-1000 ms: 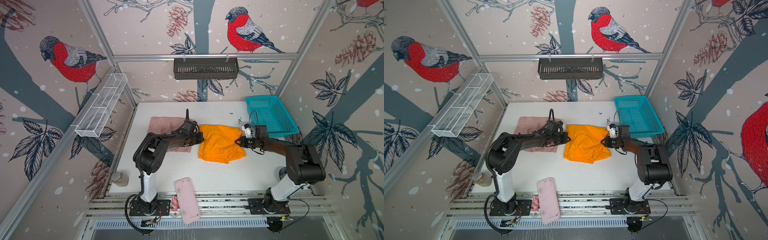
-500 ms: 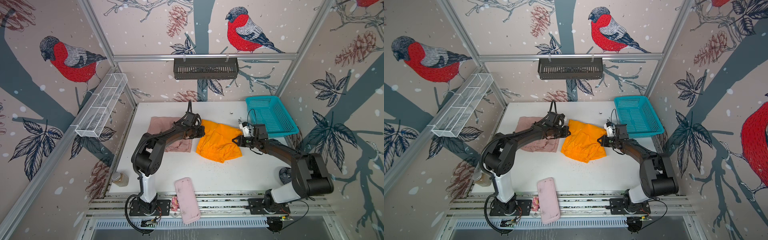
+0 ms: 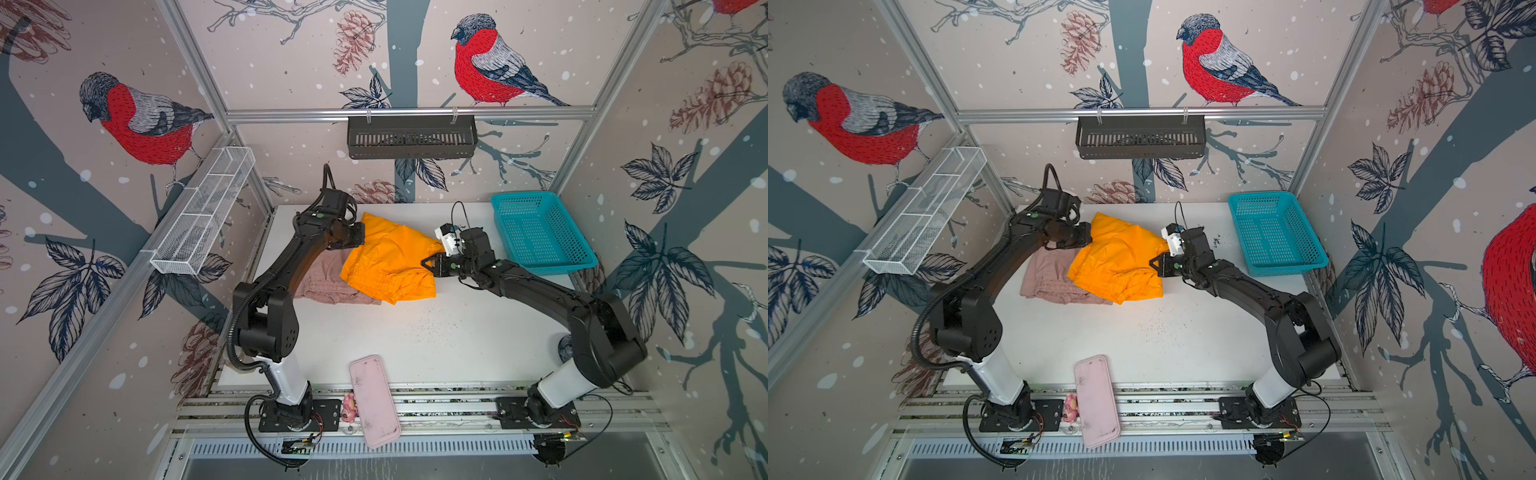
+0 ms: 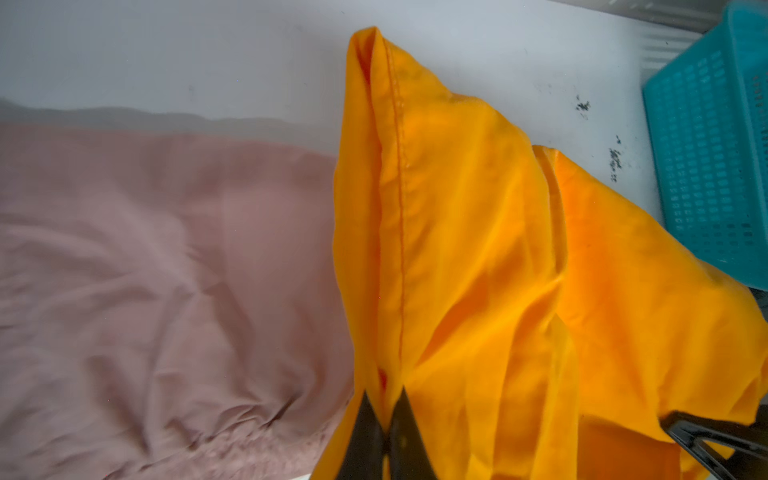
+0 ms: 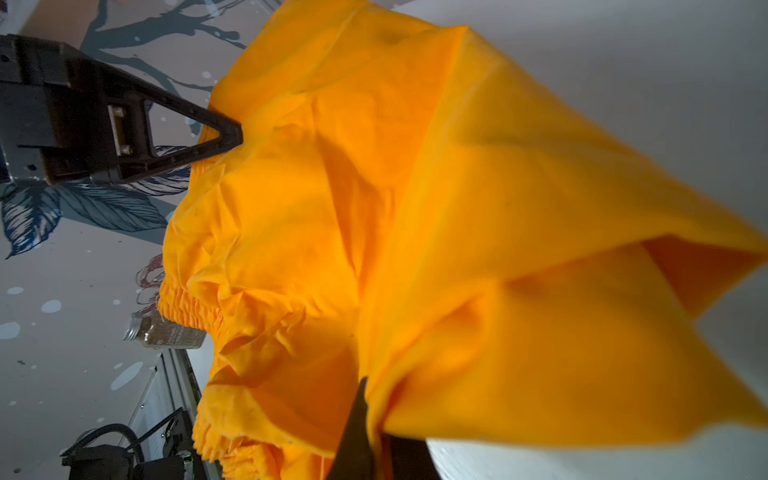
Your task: Fold and stack the shorts
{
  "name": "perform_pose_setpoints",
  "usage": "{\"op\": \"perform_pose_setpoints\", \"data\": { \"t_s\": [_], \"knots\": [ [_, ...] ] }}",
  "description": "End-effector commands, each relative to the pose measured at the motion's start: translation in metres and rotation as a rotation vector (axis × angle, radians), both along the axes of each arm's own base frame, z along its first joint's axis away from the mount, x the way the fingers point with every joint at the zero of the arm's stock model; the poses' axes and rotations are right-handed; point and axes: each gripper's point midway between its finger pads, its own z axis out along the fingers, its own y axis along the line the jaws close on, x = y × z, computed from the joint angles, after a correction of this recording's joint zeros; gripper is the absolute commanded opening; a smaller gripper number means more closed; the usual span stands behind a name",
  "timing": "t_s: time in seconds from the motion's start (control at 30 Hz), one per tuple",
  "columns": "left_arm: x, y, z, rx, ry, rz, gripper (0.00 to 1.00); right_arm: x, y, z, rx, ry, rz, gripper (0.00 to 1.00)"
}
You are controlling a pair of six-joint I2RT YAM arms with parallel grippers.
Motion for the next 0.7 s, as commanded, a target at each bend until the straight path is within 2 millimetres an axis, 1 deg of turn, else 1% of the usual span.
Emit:
{"op": "perform_pose_setpoints", "data": {
  "t_s": [0.0, 0.03, 0.1, 0.2, 0.3, 0.37, 0.43, 0.57, 0.67],
  "knots": [
    [-0.003, 0.052, 0.008, 0.120, -0.010, 0.088, 0.00, 0.012, 0.037, 0.022, 0.070, -0.060, 0.038, 0.02],
    [-0.003, 0.065, 0.008, 0.151, -0.009, 0.117, 0.00, 0.014, 0.048, 0.023, 0.078, -0.064, 0.055, 0.02],
    [-0.005, 0.097, 0.002, 0.224, 0.017, 0.182, 0.00, 0.020, 0.070, 0.025, 0.093, -0.079, 0.080, 0.02],
    [-0.005, 0.138, -0.010, 0.283, 0.048, 0.273, 0.00, 0.026, 0.098, 0.021, 0.110, -0.093, 0.113, 0.02],
    [-0.003, 0.163, -0.019, 0.293, 0.055, 0.327, 0.00, 0.032, 0.121, 0.007, 0.114, -0.090, 0.156, 0.02],
    [-0.001, 0.172, -0.021, 0.308, 0.035, 0.346, 0.00, 0.038, 0.132, -0.007, 0.099, -0.075, 0.173, 0.02],
    [0.002, 0.175, -0.025, 0.307, 0.014, 0.355, 0.00, 0.042, 0.138, -0.018, 0.100, -0.065, 0.176, 0.02],
    [0.007, 0.189, -0.044, 0.332, 0.034, 0.389, 0.00, 0.048, 0.145, -0.040, 0.088, -0.052, 0.174, 0.02],
    [0.016, 0.192, -0.055, 0.336, 0.024, 0.401, 0.00, 0.048, 0.150, -0.048, 0.098, -0.054, 0.184, 0.02]
  ]
}}
